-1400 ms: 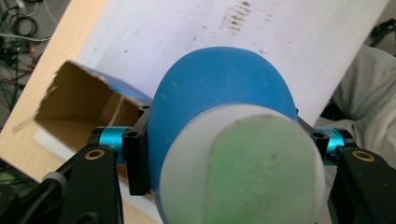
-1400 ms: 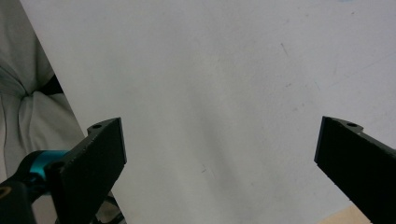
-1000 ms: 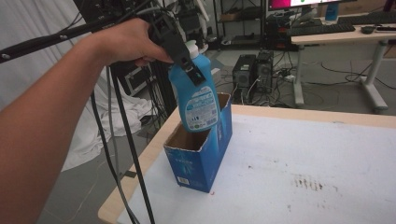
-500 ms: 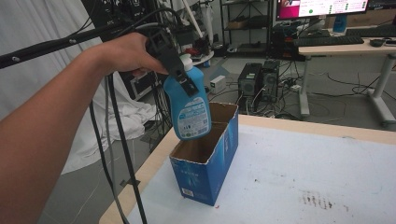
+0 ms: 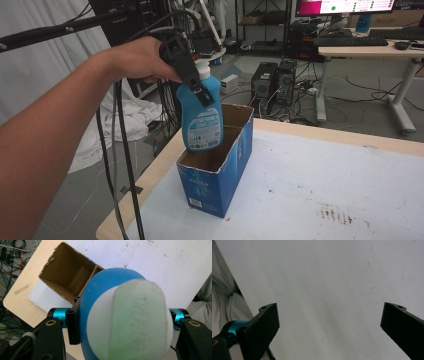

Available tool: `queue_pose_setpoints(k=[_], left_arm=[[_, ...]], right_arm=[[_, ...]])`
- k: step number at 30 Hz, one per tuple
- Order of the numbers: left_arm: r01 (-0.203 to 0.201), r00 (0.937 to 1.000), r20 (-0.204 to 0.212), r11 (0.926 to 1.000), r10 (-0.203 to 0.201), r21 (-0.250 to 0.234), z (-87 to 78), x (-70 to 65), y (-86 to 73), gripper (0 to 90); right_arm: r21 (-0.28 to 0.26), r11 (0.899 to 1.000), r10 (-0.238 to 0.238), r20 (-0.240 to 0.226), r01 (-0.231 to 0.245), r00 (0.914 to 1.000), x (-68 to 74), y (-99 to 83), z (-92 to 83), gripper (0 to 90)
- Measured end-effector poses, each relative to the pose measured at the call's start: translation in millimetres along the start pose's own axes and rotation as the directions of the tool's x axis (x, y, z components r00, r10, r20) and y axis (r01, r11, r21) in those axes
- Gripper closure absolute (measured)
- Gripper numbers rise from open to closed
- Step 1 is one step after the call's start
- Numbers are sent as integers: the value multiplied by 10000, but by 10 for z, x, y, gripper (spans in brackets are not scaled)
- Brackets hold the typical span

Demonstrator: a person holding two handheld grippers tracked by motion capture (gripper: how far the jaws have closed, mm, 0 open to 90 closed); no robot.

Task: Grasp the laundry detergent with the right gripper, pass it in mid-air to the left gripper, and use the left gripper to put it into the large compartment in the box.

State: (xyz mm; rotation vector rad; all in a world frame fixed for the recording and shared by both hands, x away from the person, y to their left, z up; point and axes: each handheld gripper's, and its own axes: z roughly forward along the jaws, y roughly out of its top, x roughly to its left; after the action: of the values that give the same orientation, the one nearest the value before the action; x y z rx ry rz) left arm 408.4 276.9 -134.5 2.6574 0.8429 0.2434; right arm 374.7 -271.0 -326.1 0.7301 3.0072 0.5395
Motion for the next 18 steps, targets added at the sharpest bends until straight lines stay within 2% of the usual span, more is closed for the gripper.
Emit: queue_pose_setpoints(k=[5, 9, 14, 18], left_arm=[[-225, 9997, -53, 9997, 226, 49, 2, -51, 37, 380], [-280, 9996, 61, 9996, 280, 43, 4, -77, 69, 380], [-370, 9993, -3, 9986, 371, 373, 86, -87, 110, 381], [-386, 9992, 103, 9978, 380, 546, 170, -97, 110, 380]], right_arm=[[-32, 10000, 7, -32, -7, 10000, -9, 13, 1, 12], [-72, 10000, 27, -42, -28, 10000, -13, 20, 3, 12], [-131, 9999, -44, -32, 43, 10000, 5, 11, -2, 11], [-202, 9998, -21, -31, 21, 10000, 14, -18, -21, 12]])
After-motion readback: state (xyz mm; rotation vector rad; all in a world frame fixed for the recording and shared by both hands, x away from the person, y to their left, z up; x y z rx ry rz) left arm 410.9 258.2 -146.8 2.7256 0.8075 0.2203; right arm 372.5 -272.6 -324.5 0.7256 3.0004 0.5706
